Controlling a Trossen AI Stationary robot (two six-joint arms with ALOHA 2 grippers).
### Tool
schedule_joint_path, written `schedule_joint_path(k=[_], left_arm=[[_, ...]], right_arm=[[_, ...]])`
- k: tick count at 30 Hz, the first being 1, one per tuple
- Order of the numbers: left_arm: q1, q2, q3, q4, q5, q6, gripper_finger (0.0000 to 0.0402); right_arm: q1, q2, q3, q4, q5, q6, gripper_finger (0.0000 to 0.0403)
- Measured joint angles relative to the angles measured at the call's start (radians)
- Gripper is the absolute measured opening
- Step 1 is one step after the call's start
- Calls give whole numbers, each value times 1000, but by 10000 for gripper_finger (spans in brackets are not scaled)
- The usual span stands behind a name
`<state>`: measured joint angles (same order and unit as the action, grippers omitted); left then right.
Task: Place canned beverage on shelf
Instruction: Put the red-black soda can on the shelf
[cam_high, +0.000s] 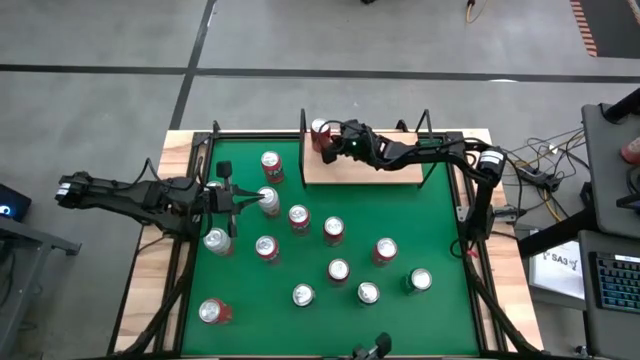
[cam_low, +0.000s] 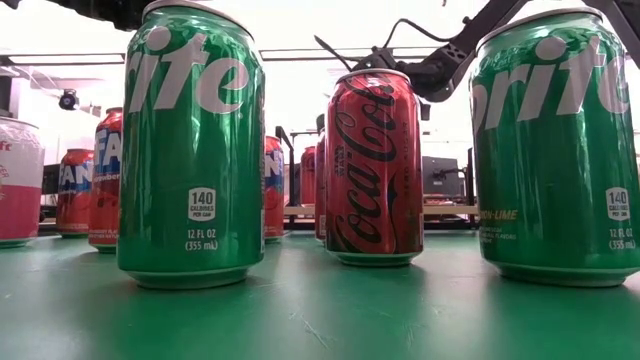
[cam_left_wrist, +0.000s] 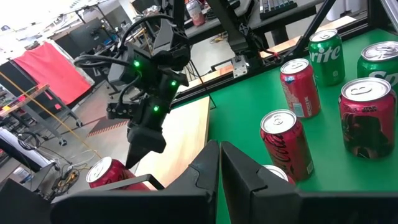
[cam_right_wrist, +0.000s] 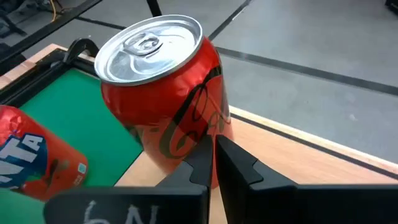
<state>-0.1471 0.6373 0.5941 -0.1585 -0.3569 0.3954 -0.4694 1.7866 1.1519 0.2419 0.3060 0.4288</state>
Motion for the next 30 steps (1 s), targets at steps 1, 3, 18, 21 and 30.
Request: schedule_joint_path(k=[1, 3, 18, 21, 30], left_arm=[[0, 0, 0, 0, 0, 0, 0], [0, 0, 0, 0, 0, 0, 0], [0, 0, 0, 0, 0, 0, 0], [0, 0, 0, 0, 0, 0, 0], [0, 1, 0, 0, 0, 6, 0]], right_arm=[[0, 0, 0, 2, 0, -4, 12], [0, 0, 0, 3, -7, -10, 12], [-2, 1, 0, -6, -46, -60, 12], [-1, 1, 0, -24, -92, -49, 12], [1, 14, 0, 50, -150, -73, 12]])
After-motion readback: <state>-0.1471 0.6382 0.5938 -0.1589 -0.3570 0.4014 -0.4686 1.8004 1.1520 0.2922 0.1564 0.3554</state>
